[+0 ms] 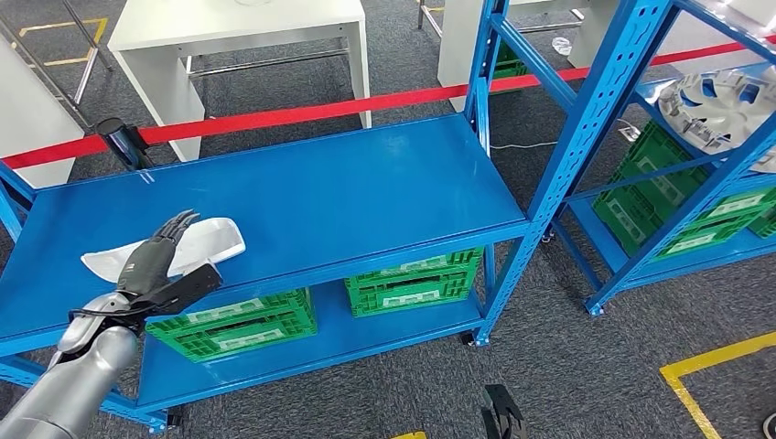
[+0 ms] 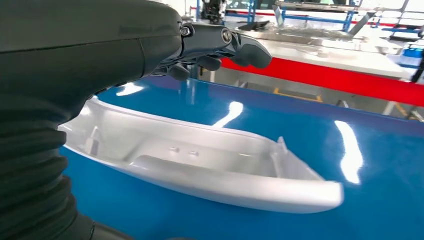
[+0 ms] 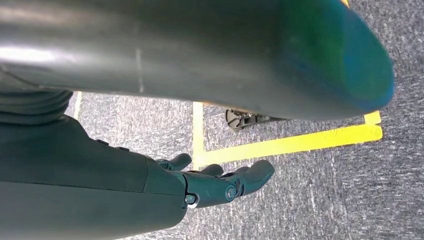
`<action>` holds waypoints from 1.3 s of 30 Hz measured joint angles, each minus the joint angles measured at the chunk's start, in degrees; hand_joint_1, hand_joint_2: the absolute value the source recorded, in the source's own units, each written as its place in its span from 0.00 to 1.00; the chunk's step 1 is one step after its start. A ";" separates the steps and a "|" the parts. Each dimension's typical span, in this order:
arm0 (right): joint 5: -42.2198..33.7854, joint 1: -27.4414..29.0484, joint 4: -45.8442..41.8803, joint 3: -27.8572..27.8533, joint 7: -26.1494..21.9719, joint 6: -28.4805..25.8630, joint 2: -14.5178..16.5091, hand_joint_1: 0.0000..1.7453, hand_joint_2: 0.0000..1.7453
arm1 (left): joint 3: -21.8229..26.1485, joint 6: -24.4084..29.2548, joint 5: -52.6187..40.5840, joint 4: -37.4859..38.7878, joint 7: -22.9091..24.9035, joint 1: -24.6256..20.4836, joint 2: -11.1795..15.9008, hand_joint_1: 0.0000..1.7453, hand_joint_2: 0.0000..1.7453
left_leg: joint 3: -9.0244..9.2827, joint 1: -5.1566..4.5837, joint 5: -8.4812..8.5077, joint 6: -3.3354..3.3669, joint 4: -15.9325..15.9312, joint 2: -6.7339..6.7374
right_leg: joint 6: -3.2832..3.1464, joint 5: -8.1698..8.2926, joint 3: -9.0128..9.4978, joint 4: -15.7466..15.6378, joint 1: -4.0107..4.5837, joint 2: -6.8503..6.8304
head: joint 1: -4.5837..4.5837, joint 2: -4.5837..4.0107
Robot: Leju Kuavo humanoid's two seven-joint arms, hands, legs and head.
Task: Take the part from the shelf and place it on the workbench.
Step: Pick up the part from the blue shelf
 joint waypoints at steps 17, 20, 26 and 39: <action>0.57 -0.77 0.00 0.03 0.49 0.13 0.00 0.00 0.00 | -3.78 0.54 -7.42 9.02 9.88 -4.63 -3.09 0.99 1.00 | 0.00 0.00 0.00 0.00 0.03 -0.01 | 0.01 0.00 0.02 0.00 -0.01 -0.01 | 0.00 0.00; 0.58 -0.76 0.00 0.03 0.60 0.13 0.00 0.00 0.00 | -3.92 0.00 -7.73 10.30 10.32 -5.32 -3.60 1.00 1.00 | 0.00 0.00 0.00 0.00 0.02 -0.01 | 0.01 0.00 0.01 -0.01 -0.01 -0.01 | 0.00 0.00; 0.32 -0.68 0.00 0.03 0.78 0.12 0.02 0.00 0.00 | -4.02 -1.09 -8.47 11.84 10.47 -5.78 -4.45 1.00 1.00 | 0.00 0.00 0.00 0.00 0.02 -0.01 | 0.01 0.00 0.01 -0.01 -0.01 0.00 | 0.00 0.00; -0.50 -0.45 0.00 0.03 1.25 -0.10 0.27 0.00 0.00 | -4.61 -2.60 -9.51 12.93 9.70 -7.30 -5.62 1.00 1.00 | 0.03 -0.01 0.00 0.01 0.02 -0.01 | 0.01 0.00 0.06 -0.01 -0.01 0.00 | 0.00 0.00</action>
